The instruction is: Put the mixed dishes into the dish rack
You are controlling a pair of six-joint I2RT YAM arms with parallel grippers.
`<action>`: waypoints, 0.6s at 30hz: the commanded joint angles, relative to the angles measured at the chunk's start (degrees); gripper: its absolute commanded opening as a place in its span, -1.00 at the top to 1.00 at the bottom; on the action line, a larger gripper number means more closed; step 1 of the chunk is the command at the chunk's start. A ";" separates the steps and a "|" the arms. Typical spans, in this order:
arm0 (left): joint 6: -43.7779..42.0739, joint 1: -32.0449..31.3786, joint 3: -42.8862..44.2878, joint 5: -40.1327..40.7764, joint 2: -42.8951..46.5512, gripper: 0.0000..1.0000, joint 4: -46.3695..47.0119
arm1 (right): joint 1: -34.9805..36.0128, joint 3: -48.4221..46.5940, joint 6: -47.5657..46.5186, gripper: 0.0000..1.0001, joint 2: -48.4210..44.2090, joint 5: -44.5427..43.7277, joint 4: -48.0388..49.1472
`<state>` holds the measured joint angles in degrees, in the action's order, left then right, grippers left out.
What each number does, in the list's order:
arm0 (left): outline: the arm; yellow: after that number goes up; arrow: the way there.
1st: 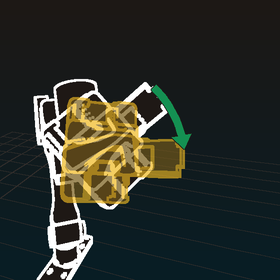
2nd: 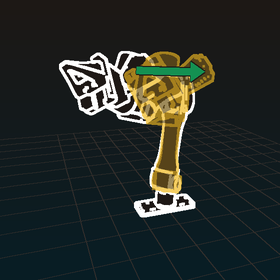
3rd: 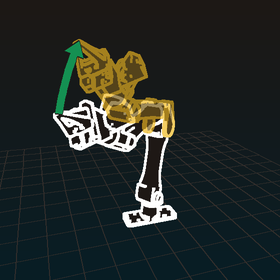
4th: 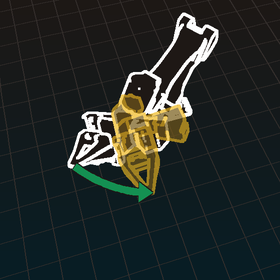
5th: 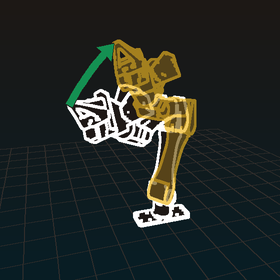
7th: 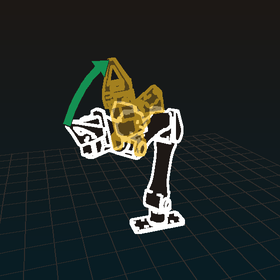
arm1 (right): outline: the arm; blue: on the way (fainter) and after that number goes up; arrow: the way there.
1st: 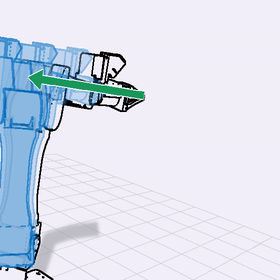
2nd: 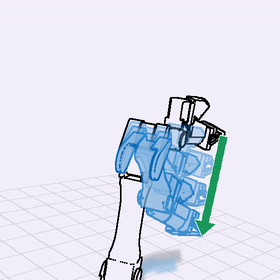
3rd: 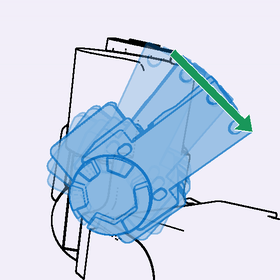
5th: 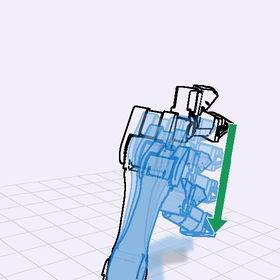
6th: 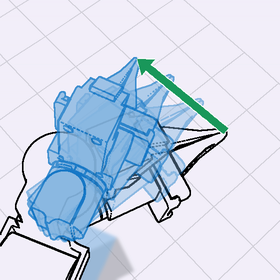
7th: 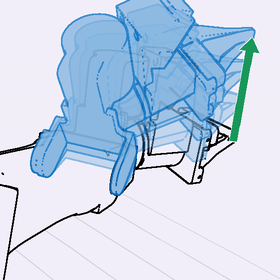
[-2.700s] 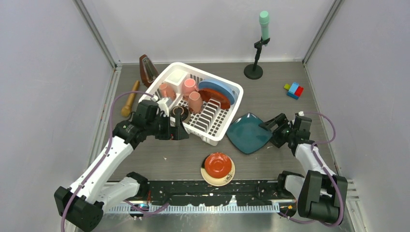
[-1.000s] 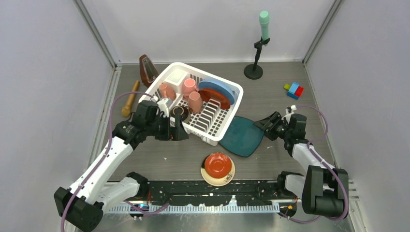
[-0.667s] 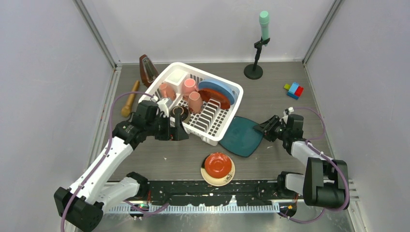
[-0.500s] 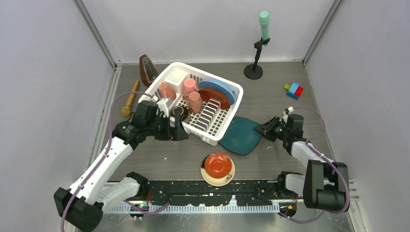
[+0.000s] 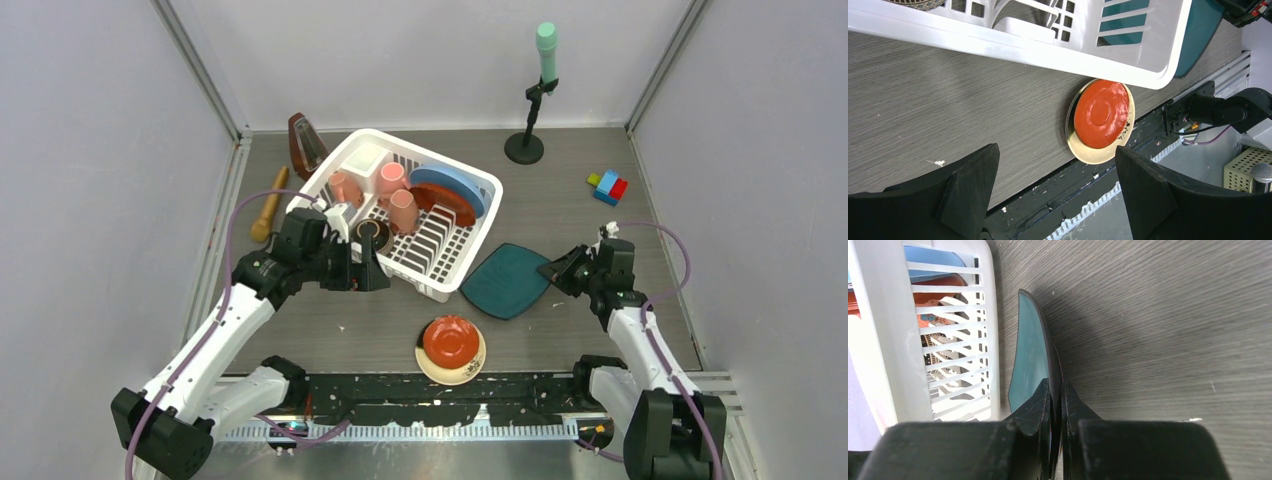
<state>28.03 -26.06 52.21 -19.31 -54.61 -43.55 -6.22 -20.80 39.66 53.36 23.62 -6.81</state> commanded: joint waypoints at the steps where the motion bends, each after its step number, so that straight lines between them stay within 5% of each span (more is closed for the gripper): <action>1: -1.07 0.14 1.14 -0.64 1.14 -0.77 0.57 | -0.20 -6.12 -1.80 0.99 -6.05 -5.00 -8.27; 9: -0.67 0.14 0.84 -1.19 1.09 -0.78 0.93 | -0.20 -19.71 -2.48 0.99 -17.60 -12.14 -17.30; 18: 3.69 0.14 0.47 -1.16 0.07 -0.78 3.53 | 1.25 -33.30 -7.20 0.99 -11.03 -5.15 -9.62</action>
<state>29.17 -26.06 52.14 -19.40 -54.39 -43.07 -6.09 -49.52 33.04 40.07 13.30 -27.49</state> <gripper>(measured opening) 0.888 0.115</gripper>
